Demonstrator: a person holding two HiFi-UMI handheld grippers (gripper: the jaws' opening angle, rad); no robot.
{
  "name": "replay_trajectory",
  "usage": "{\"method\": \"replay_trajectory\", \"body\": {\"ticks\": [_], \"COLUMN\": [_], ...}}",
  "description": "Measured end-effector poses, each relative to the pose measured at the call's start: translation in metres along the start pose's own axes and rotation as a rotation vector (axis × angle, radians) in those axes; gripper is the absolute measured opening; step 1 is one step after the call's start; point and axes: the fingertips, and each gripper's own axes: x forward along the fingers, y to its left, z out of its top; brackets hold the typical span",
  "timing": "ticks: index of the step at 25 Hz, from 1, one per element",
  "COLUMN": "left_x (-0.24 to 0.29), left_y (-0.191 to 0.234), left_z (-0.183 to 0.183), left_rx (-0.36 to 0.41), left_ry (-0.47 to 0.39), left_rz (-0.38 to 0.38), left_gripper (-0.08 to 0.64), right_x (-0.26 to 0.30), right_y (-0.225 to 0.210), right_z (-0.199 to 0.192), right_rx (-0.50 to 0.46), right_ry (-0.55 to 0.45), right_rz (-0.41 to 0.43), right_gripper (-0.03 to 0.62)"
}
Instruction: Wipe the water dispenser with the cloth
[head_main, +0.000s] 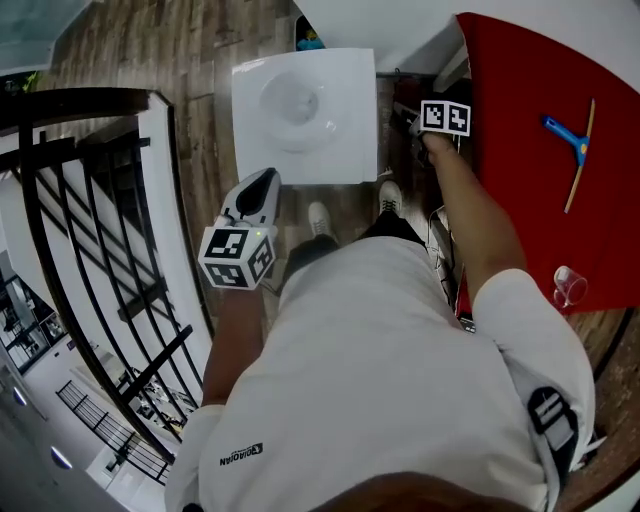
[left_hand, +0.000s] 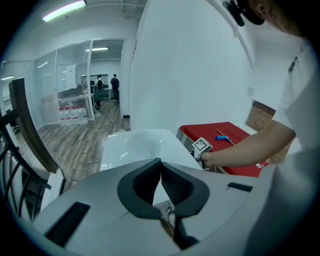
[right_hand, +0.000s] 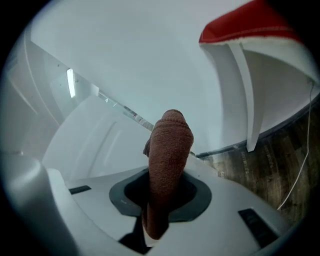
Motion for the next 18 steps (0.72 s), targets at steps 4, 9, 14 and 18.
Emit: {"method": "replay_trajectory", "body": {"ticks": [4, 9, 14, 18], "left_x": [-0.006, -0.021, -0.027, -0.041], "left_y": [0.011, 0.030, 0.067, 0.091], "left_z": [-0.001, -0.002, -0.016, -0.035], "left_rx": [0.039, 0.057, -0.034, -0.099], "left_ry": [-0.033, -0.075, -0.112, -0.135], "left_rz": [-0.018, -0.041, -0.011, -0.025], "left_gripper": [0.002, 0.002, 0.002, 0.002], "right_x": [-0.047, -0.109, -0.151, -0.129], "right_y": [0.030, 0.092, 0.198, 0.283], "right_z": [0.003, 0.009, 0.002, -0.034], "right_rx": [-0.032, -0.078, -0.127, -0.144], "right_ry": [-0.078, -0.179, -0.266, -0.229], "right_rz": [-0.010, -0.021, 0.088, 0.171], "right_gripper": [0.071, 0.071, 0.071, 0.071]}}
